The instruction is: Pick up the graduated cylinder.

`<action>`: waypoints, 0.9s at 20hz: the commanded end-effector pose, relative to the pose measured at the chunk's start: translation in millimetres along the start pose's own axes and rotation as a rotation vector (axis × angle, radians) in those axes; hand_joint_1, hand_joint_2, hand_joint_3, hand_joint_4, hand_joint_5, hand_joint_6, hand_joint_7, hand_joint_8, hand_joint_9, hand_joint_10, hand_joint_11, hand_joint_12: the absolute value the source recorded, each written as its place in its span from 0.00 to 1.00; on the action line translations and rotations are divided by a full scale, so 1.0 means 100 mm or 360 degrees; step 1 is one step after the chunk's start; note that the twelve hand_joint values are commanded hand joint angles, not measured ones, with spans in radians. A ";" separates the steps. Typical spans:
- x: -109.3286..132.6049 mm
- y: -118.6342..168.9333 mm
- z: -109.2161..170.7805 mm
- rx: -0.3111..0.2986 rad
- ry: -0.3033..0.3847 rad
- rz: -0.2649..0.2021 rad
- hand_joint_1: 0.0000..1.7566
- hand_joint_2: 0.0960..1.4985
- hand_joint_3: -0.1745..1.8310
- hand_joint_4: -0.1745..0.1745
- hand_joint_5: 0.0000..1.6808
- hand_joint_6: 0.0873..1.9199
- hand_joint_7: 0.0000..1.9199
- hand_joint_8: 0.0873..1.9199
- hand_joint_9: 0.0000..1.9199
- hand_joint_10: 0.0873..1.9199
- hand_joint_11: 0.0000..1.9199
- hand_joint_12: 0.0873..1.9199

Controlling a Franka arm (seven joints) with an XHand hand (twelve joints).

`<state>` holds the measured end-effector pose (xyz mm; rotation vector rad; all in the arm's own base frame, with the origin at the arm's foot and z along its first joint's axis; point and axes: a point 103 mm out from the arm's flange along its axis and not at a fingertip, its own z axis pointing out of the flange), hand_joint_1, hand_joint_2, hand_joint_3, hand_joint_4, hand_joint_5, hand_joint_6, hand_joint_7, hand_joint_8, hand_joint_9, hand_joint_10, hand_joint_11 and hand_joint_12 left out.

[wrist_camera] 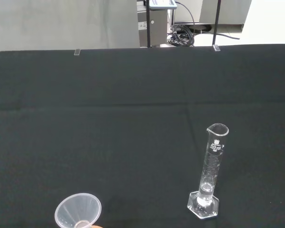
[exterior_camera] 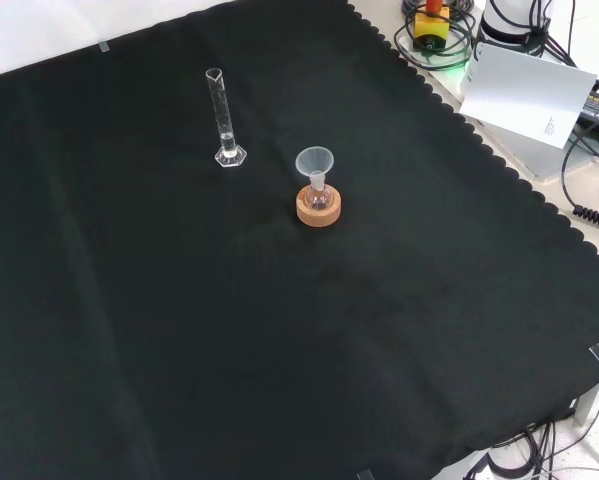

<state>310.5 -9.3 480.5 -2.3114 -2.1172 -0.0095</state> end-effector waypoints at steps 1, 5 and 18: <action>-0.23 0.18 0.29 0.0026 0.0000 0.0059 0.10 0.91 0.10 0.43 0.15 0.00 0.00 0.20 0.22 0.00 0.01 0.71; -0.45 0.49 0.65 0.0044 0.0058 0.0096 0.10 0.91 0.10 0.42 0.15 0.00 0.00 0.20 0.23 0.00 0.02 0.71; -0.98 1.28 1.67 0.0003 0.0294 0.0050 0.27 0.80 0.03 0.41 0.19 0.00 0.05 0.26 0.19 0.23 0.09 0.69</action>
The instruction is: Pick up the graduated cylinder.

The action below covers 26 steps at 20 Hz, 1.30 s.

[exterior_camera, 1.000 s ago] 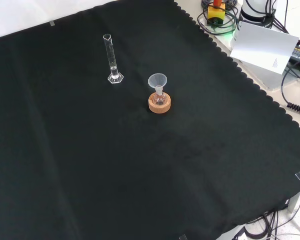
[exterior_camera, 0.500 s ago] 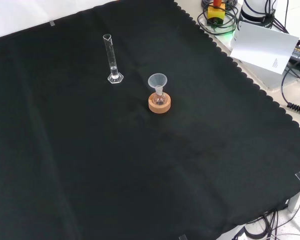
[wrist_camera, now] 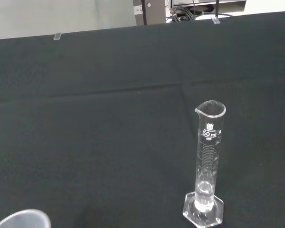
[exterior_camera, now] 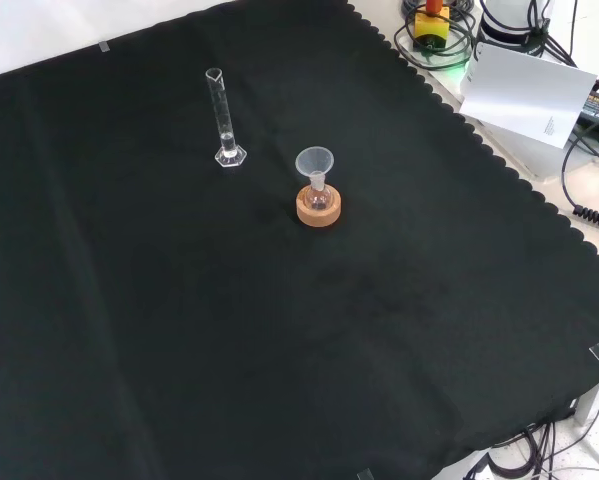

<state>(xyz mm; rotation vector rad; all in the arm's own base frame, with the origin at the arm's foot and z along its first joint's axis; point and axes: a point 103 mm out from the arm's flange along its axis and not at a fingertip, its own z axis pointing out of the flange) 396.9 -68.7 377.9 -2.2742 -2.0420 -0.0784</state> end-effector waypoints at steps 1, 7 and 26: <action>-0.54 0.41 0.67 -0.0025 0.0172 0.0014 0.28 0.80 0.02 0.41 0.19 0.00 0.05 0.27 0.19 0.25 0.10 0.69; -0.72 0.47 0.99 -0.0017 0.0261 0.0007 0.29 0.80 0.01 0.40 0.19 0.00 0.06 0.28 0.19 0.29 0.12 0.69; -1.00 0.44 1.67 -0.0017 0.0647 -0.0171 0.39 0.70 0.00 0.38 0.21 0.00 0.10 0.29 0.22 0.30 0.14 0.68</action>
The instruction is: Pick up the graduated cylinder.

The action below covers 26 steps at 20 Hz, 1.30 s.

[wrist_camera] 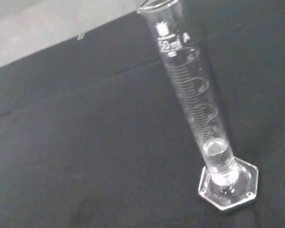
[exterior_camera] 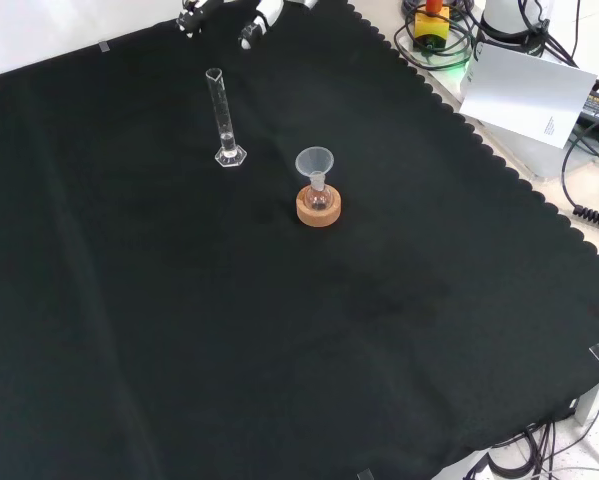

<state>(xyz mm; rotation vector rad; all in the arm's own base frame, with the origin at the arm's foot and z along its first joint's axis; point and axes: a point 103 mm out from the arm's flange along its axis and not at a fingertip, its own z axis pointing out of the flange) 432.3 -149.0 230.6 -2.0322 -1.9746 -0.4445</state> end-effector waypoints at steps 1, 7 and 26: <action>-0.21 -0.06 0.27 0.0023 0.0167 -0.0034 0.39 0.70 0.00 0.38 0.21 0.00 0.10 0.29 0.22 0.30 0.15 0.68; -0.29 -0.02 0.43 0.0061 0.0239 -0.0077 0.41 0.70 0.00 0.38 0.21 0.00 0.10 0.29 0.22 0.30 0.15 0.68; -0.51 0.03 0.65 0.0012 0.0444 -0.0101 0.49 0.67 0.00 0.36 0.27 0.00 0.16 0.31 0.27 0.29 0.15 0.67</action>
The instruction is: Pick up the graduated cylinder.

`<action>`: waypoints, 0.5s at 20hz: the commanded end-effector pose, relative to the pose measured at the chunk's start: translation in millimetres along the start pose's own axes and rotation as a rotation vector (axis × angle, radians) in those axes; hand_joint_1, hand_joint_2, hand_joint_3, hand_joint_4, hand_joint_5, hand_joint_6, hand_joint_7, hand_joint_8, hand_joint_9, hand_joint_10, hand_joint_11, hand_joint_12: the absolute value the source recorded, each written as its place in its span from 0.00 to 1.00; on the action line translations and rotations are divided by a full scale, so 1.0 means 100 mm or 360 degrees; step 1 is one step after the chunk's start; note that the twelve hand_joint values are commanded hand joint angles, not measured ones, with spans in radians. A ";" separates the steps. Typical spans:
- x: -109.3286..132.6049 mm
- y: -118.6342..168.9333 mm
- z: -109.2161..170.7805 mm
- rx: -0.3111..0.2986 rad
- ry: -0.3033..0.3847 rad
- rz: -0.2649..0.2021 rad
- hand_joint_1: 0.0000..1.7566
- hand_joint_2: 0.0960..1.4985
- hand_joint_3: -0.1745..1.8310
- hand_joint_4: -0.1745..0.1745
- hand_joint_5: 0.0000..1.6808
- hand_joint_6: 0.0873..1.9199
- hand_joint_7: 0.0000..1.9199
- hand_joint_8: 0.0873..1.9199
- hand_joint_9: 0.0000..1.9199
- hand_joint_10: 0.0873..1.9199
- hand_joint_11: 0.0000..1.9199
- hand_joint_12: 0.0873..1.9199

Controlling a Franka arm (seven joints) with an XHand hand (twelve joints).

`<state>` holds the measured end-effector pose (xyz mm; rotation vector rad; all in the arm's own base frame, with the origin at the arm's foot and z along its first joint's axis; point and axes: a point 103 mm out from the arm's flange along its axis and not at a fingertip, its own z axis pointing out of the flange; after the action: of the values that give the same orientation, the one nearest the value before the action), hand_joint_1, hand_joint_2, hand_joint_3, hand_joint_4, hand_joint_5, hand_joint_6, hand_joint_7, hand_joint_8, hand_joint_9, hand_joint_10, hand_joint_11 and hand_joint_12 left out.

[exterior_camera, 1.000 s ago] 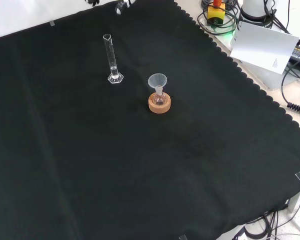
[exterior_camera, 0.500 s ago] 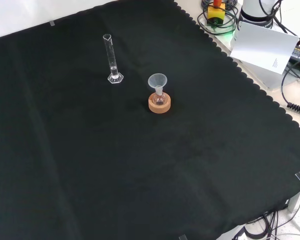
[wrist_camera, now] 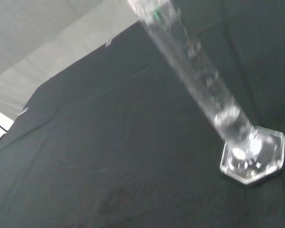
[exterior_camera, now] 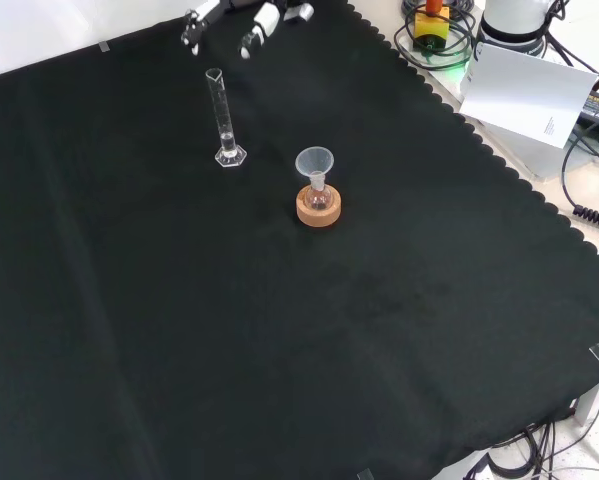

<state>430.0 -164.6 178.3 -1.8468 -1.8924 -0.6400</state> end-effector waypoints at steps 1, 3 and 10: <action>-0.21 0.06 0.21 0.0009 0.0098 -0.0032 0.49 0.67 0.00 0.37 0.28 0.00 0.16 0.31 0.27 0.29 0.15 0.67; -0.22 0.09 0.25 0.0022 0.0115 -0.0043 0.51 0.66 0.00 0.37 0.29 0.00 0.16 0.30 0.27 0.29 0.16 0.67; -0.26 0.19 0.46 0.0021 0.0162 -0.0050 0.52 0.66 0.00 0.37 0.28 0.00 0.15 0.30 0.27 0.28 0.16 0.67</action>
<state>443.3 -160.8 143.5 -1.7623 -1.8617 -0.7034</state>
